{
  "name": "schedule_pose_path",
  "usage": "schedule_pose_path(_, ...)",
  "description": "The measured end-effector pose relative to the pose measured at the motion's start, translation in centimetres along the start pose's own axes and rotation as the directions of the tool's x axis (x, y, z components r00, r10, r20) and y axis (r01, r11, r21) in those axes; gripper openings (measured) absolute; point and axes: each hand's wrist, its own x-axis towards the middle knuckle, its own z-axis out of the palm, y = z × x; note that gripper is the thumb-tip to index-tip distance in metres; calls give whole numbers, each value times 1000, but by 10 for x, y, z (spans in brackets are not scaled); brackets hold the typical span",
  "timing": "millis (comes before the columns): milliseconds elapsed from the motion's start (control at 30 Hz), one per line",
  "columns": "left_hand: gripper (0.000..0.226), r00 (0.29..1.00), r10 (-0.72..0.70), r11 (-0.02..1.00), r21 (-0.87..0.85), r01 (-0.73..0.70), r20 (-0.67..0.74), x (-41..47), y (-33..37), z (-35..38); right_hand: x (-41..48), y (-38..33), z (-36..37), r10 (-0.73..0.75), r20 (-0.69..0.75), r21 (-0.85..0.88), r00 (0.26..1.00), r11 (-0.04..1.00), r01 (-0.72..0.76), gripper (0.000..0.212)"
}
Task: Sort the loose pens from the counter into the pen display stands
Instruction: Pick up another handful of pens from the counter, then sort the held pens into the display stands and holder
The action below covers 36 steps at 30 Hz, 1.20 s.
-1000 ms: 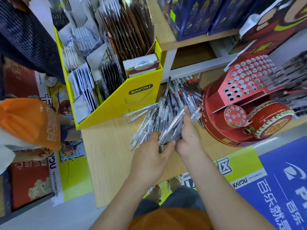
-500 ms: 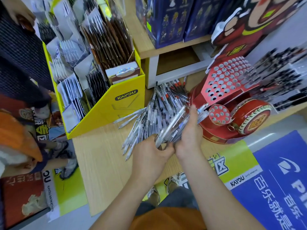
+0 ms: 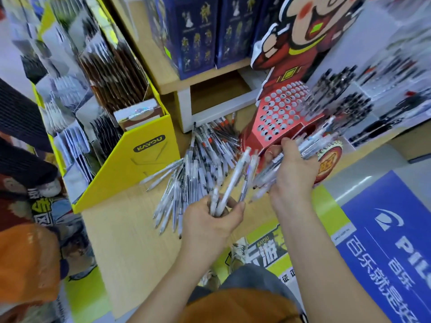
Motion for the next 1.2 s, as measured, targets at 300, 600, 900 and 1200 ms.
schedule_pose_path(300,32,963,74,995,40,-87,260,19,28,33,-7,1,-60,250,502,-201,828,965,-170,28)
schedule_pose_path(600,45,863,-60,980,195,-45,502,13,51,72,25,-38,-100,384,596,-435,705,893,-119,25)
schedule_pose_path(900,12,828,-86,985,173,-14,555,13,85,149,75,-76,-140,262,618,-155,741,965,-212,10)
schedule_pose_path(1200,7,962,228,962,116,-246,149,38,110,213,125,-106,-178,329,642,-314,693,937,-154,15)
